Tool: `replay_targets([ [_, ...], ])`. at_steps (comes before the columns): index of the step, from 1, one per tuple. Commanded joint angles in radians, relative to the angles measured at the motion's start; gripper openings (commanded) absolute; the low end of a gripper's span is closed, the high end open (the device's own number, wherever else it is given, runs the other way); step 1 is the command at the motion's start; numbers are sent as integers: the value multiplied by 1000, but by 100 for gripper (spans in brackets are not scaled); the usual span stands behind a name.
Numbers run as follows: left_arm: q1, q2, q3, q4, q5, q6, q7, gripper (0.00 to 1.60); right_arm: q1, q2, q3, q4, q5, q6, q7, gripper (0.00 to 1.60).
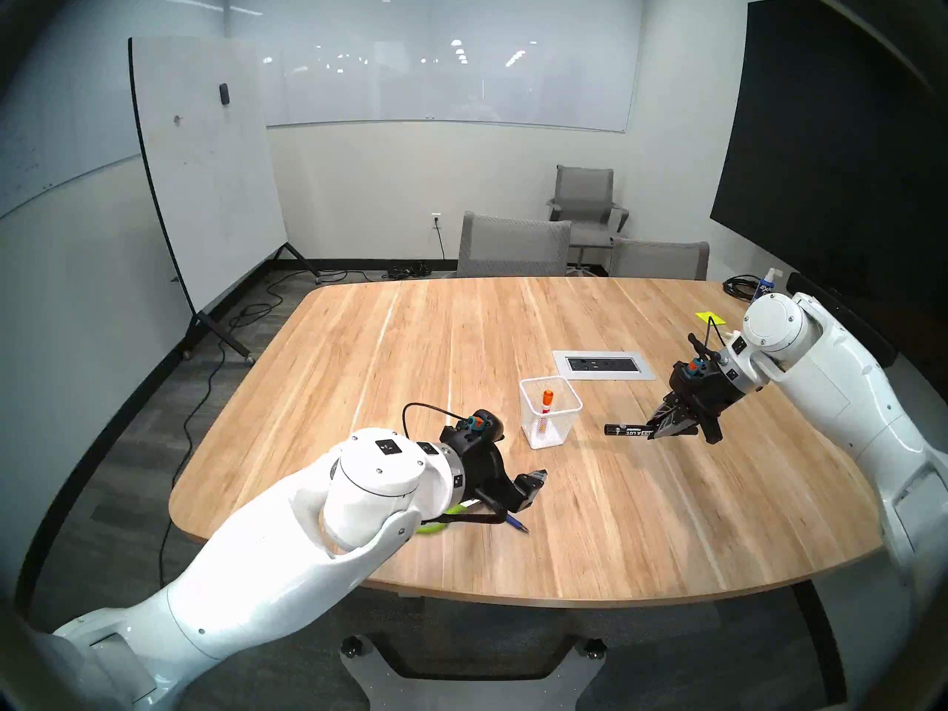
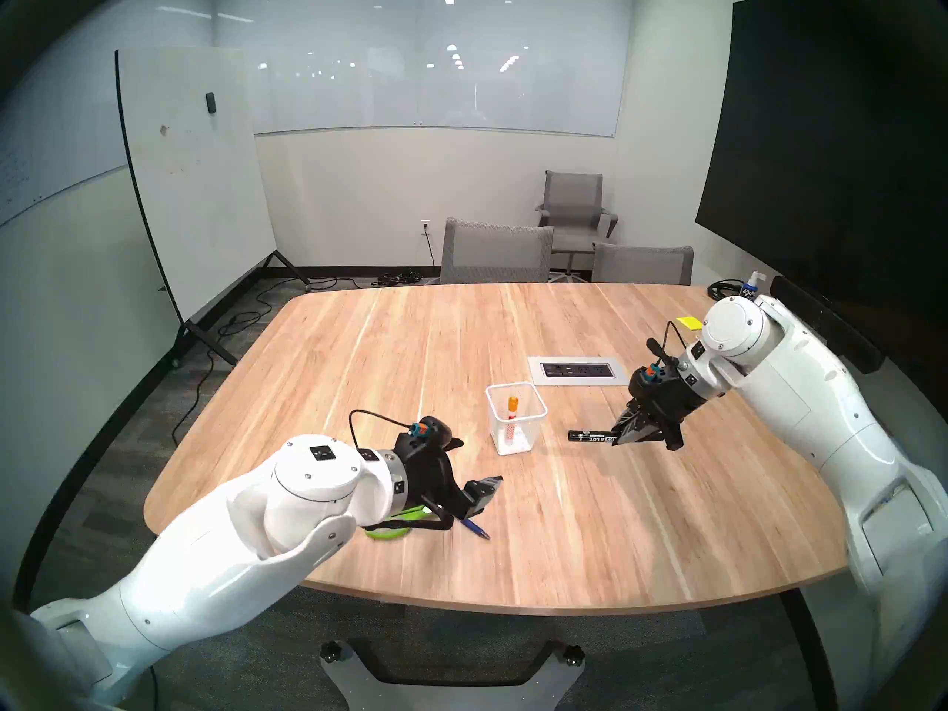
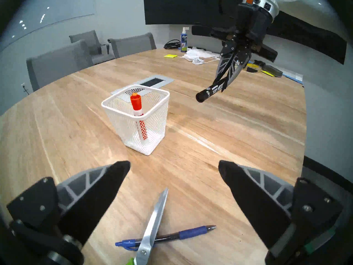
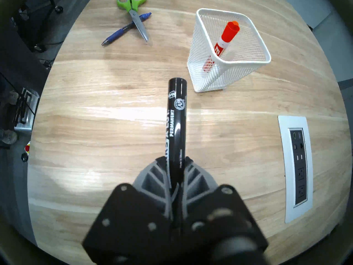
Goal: Place the pen, the marker, and the scissors into the pen holder
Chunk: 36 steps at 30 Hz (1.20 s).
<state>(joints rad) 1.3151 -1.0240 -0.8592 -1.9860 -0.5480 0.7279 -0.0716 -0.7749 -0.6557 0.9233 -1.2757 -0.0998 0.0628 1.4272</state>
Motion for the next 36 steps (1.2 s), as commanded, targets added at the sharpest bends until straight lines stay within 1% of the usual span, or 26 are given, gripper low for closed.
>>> replay_targets([
  [1, -117, -71, 32, 31, -13, 40, -73, 160, 10, 4, 2, -36, -8, 10, 2, 0],
  [4, -144, -89, 49, 54, -13, 68, -95, 160, 2, 5, -1, -48, -16, 18, 1, 0],
  [17, -230, -135, 105, 111, -14, 112, -155, 160, -42, 30, -4, -114, -32, 38, 1, 0],
  [23, -252, -138, 123, 125, -17, 126, -176, 160, -69, 46, -9, -143, -40, 49, -2, 0],
  [36, -275, -132, 160, 144, -9, 128, -209, 160, -125, 102, 12, -243, 0, 66, 14, 0],
])
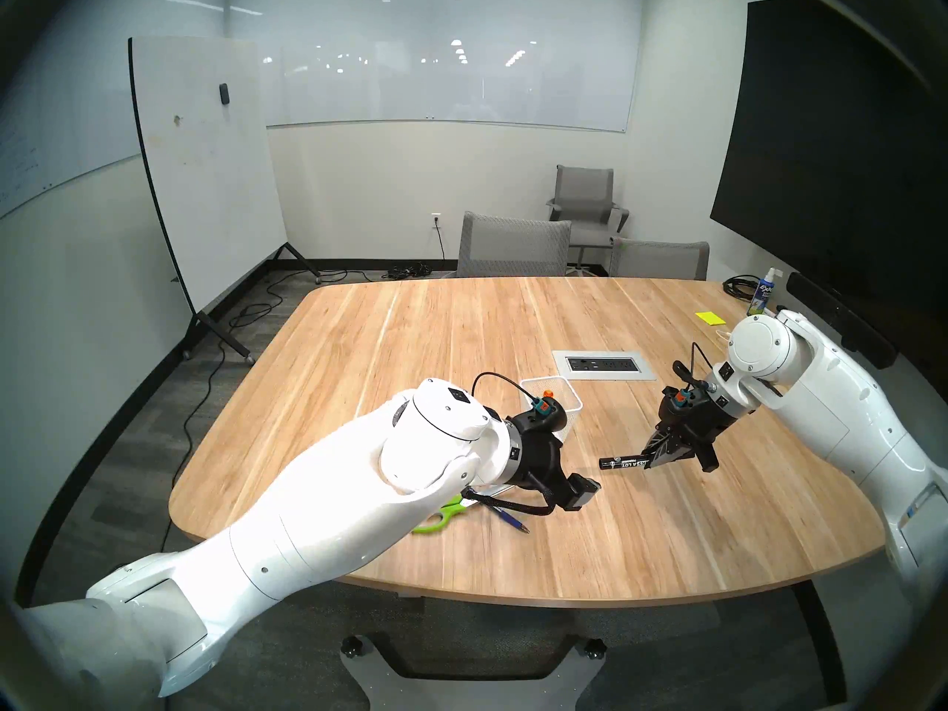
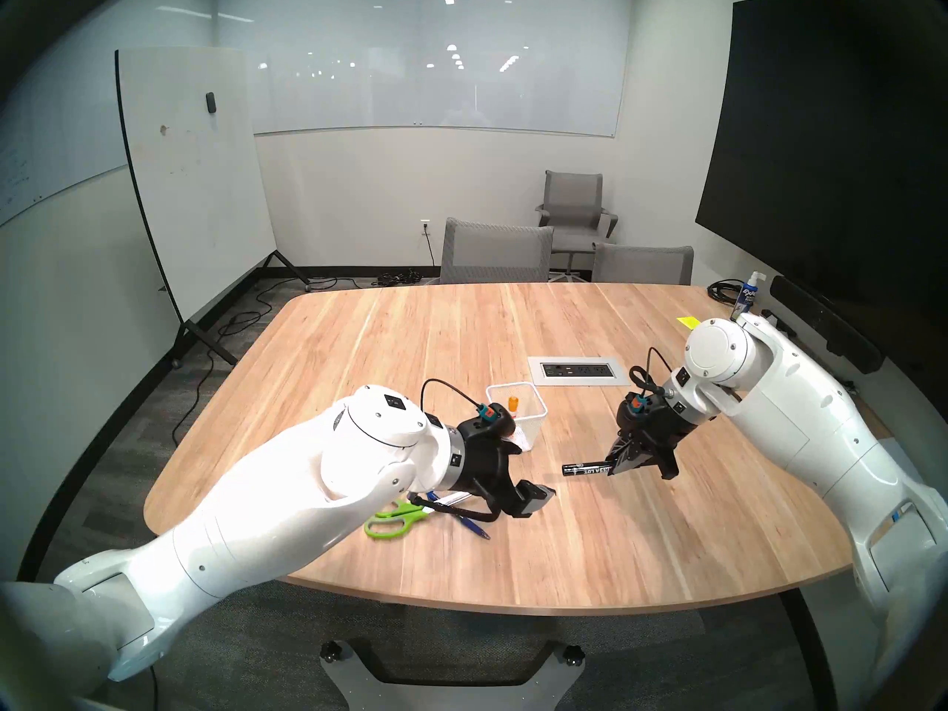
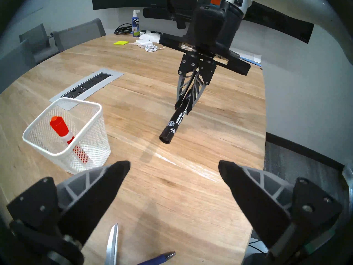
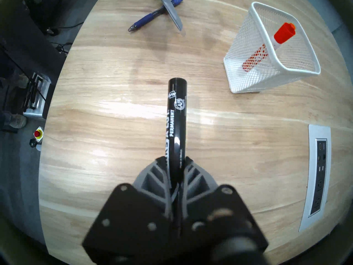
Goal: Place the pen, the marker, and the scissors into the pen holder
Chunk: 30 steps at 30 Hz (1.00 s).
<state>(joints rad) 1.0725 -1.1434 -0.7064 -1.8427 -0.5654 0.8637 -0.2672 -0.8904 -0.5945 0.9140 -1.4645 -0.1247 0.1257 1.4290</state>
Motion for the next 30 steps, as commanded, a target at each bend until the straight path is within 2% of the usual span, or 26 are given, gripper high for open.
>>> replay_targets([
  [1, -33, -13, 9, 1, 9, -9, -14, 160, -12, 43, 23, -60, 27, 6, 12, 0],
  [10, -56, -15, 38, 7, 16, 7, -45, 160, -40, 56, 34, -97, 39, 18, 12, 0],
  [30, -157, -108, 127, 127, 45, -15, -127, 160, -65, 61, 38, -134, 55, 49, 13, 0],
])
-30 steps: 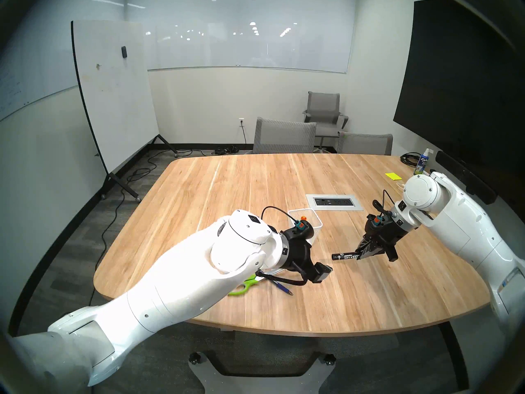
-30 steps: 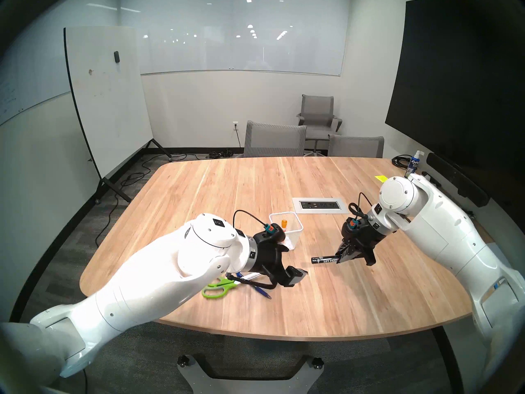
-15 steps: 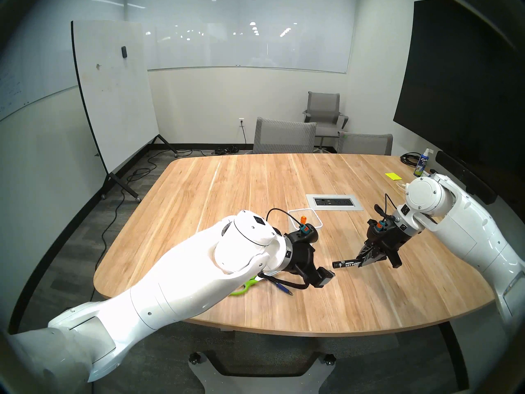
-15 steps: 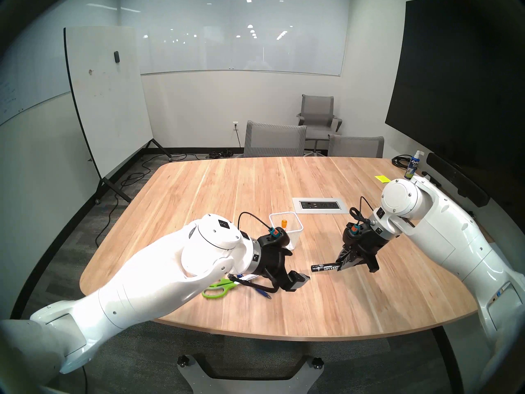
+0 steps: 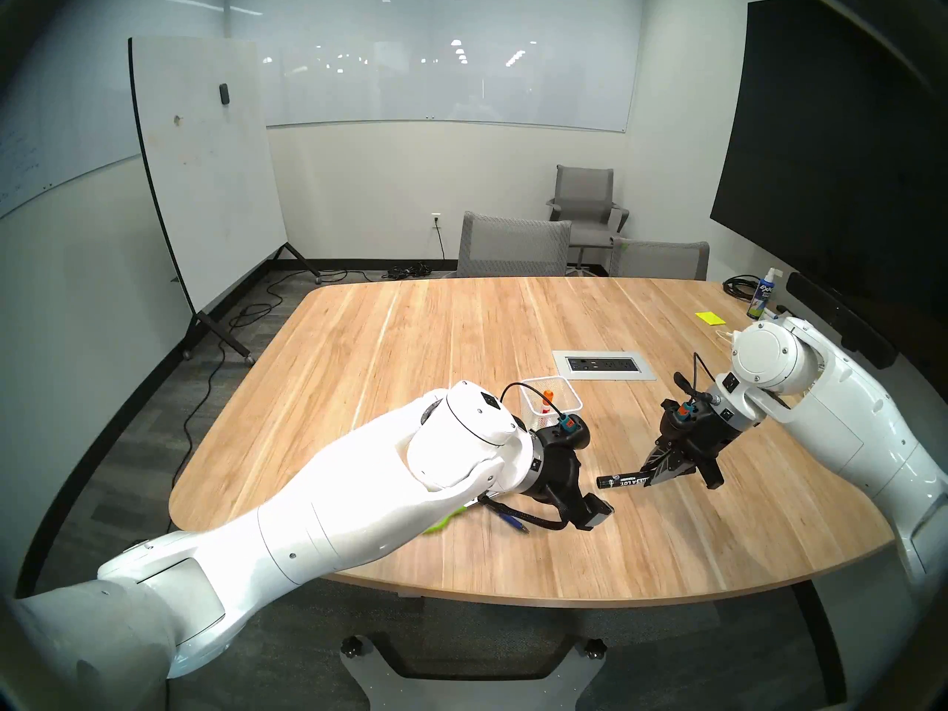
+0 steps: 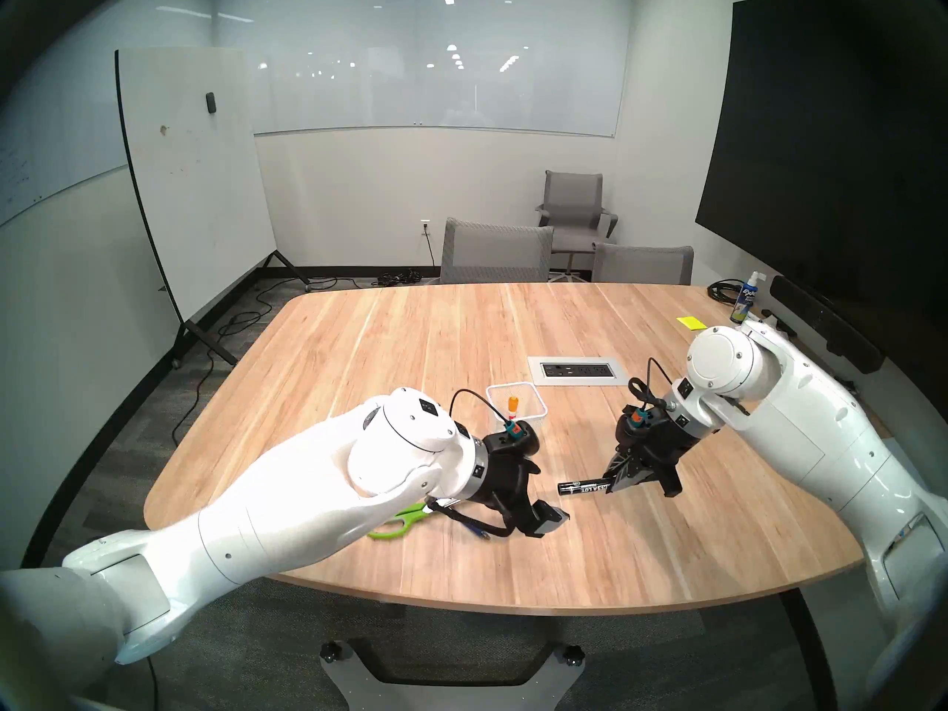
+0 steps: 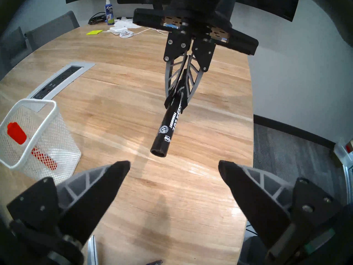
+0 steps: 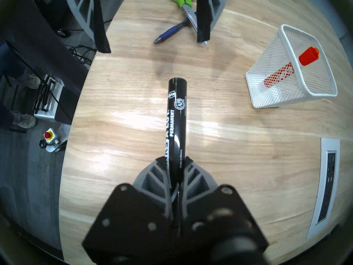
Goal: Place the pen, the marker, and the scissors into the pen holder
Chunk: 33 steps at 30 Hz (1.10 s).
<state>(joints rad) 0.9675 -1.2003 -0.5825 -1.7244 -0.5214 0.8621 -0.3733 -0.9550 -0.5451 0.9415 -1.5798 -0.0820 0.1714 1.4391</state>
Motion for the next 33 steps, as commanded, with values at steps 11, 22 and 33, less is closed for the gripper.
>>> replay_targets([
  [11, -90, -83, 28, 59, 11, -22, -57, 160, -9, 13, 10, -35, 24, 23, 3, 0],
  [22, -123, -113, 51, 131, 22, -43, -102, 160, -10, 14, 10, -37, 36, 28, 9, 0],
  [33, -133, -127, 61, 170, 28, -54, -128, 160, -4, 11, 12, -26, 49, 35, 30, 0],
])
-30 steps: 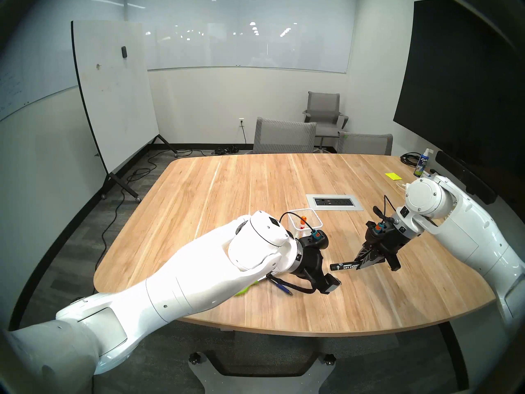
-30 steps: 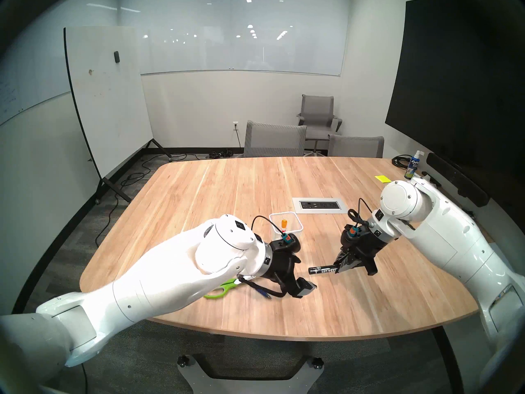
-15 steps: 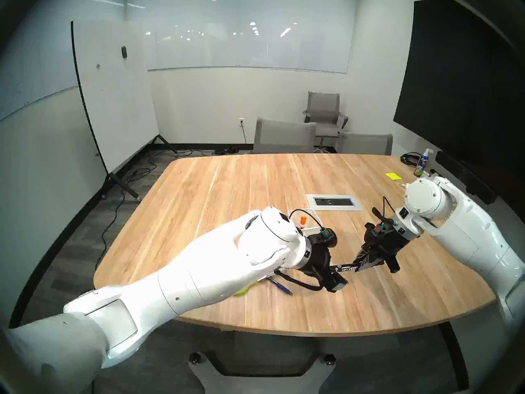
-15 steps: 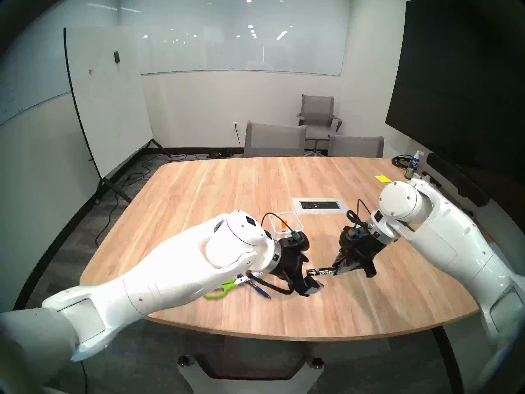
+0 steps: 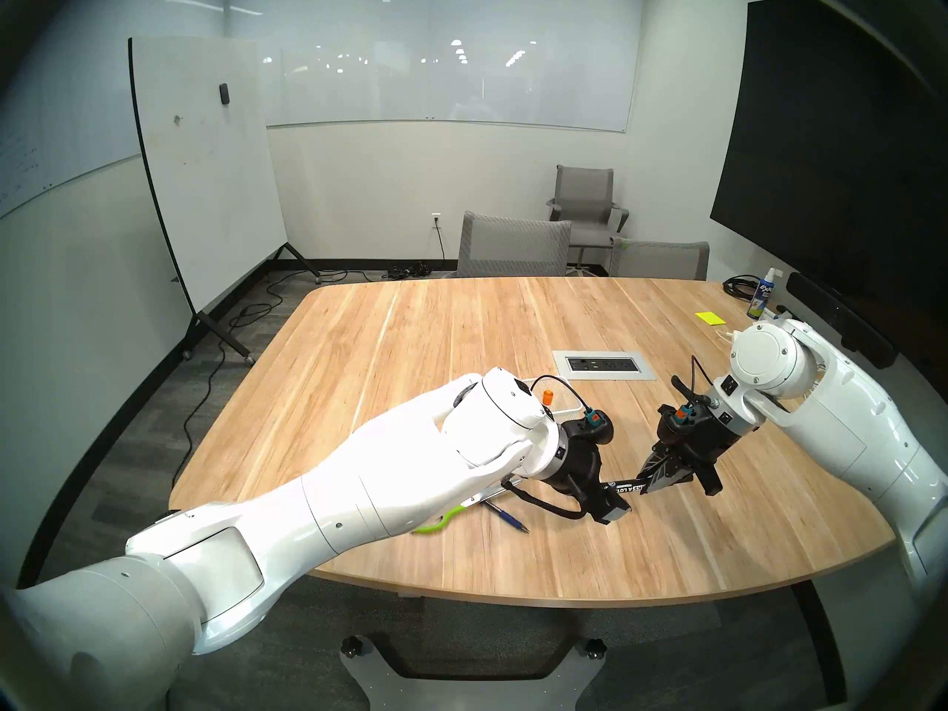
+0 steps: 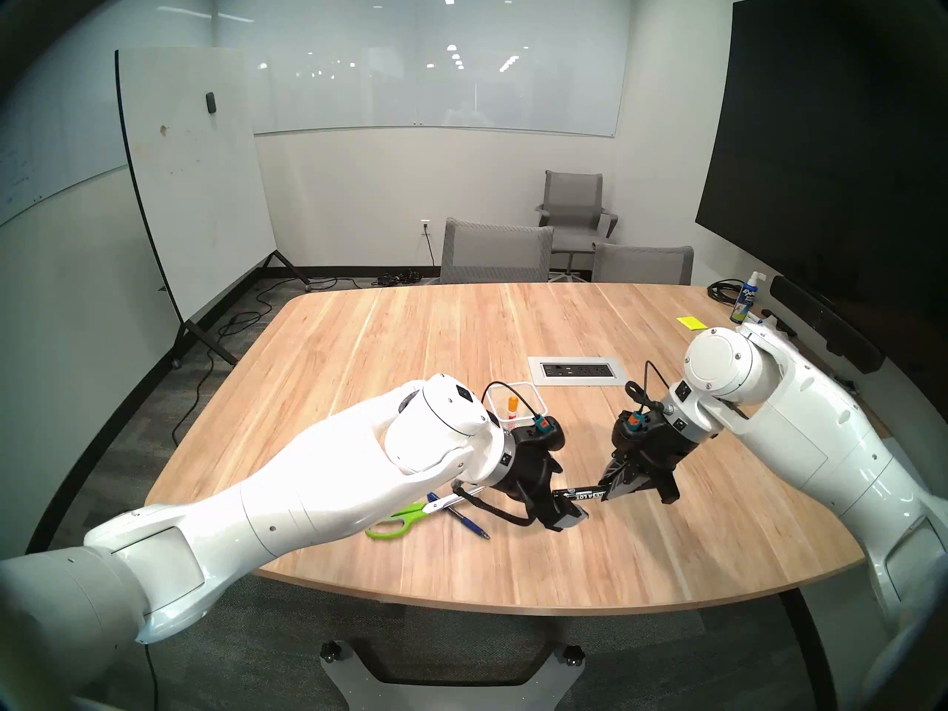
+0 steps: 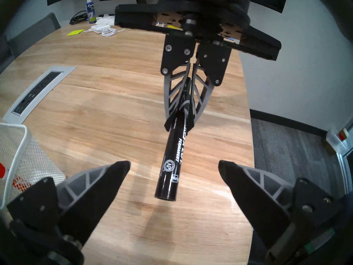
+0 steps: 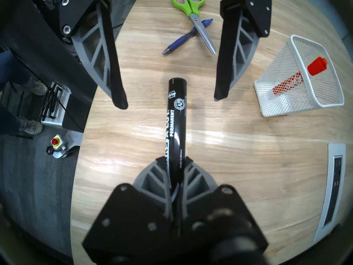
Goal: Place the pen, the marker, and the scissors into the pen holder
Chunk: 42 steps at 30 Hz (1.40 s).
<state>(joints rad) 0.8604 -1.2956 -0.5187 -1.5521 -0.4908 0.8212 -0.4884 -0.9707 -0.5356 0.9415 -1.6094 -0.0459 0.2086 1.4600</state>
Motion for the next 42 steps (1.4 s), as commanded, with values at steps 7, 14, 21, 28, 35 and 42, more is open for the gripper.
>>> replay_targets([
  [7, -27, -40, 5, 19, -1, -30, -31, 160, 17, 1, 14, 9, 18, 3, 24, 0],
  [14, -35, -48, 18, 38, -1, -40, -58, 160, 18, 1, 19, 13, 24, 4, 24, 0],
  [21, -42, -57, 29, 58, 0, -43, -78, 160, 19, -1, 21, 18, 26, 4, 24, 0],
  [28, -49, -63, 35, 72, 2, -45, -90, 160, 23, -4, 22, 26, 30, 3, 24, 0],
  [35, -48, -64, 36, 79, 2, -45, -98, 76, 31, -6, 23, 35, 39, 6, 24, 0],
  [42, -49, -66, 40, 87, 2, -48, -107, 93, 37, -4, 23, 39, 50, 9, 24, 0],
])
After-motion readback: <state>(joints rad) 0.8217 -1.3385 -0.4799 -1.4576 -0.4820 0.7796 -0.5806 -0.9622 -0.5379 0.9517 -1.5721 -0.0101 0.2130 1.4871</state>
